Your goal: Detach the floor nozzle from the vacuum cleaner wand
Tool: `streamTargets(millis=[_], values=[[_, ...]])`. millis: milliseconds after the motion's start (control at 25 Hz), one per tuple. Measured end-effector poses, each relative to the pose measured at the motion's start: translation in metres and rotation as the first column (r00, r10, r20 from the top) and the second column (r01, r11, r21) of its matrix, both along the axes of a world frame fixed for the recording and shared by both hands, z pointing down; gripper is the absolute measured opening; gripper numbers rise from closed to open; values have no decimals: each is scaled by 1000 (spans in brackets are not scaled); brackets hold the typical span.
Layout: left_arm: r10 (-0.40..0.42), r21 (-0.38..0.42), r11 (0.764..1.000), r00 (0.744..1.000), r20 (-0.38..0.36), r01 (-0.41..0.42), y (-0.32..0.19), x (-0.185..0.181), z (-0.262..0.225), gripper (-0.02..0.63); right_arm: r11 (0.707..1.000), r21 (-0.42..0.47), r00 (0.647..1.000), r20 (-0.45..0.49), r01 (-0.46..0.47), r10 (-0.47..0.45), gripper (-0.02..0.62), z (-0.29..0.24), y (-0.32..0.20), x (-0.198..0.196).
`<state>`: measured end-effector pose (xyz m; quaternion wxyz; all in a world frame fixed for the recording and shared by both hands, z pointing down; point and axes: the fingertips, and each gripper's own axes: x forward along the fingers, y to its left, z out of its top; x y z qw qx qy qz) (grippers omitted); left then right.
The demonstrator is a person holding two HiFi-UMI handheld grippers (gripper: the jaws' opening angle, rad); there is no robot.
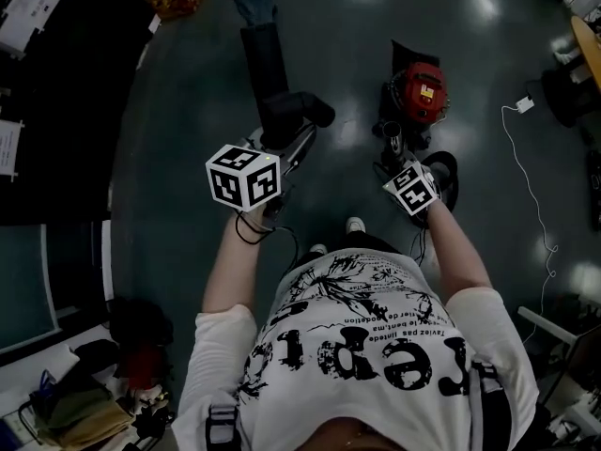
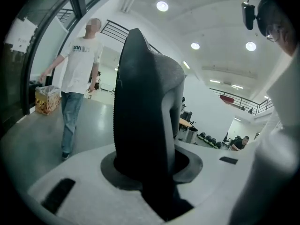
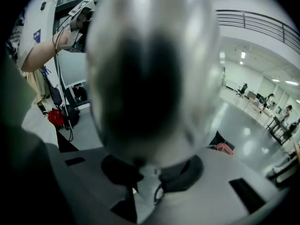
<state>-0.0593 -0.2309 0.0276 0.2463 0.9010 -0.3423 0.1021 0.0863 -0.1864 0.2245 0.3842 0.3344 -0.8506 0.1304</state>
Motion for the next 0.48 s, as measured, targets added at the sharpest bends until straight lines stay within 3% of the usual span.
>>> streamTargets(millis=[480], values=[[113,-154,983,990,80,-100,27,2,122,121,1000,-13,997,-79,-8,6,107,31,16,-29]])
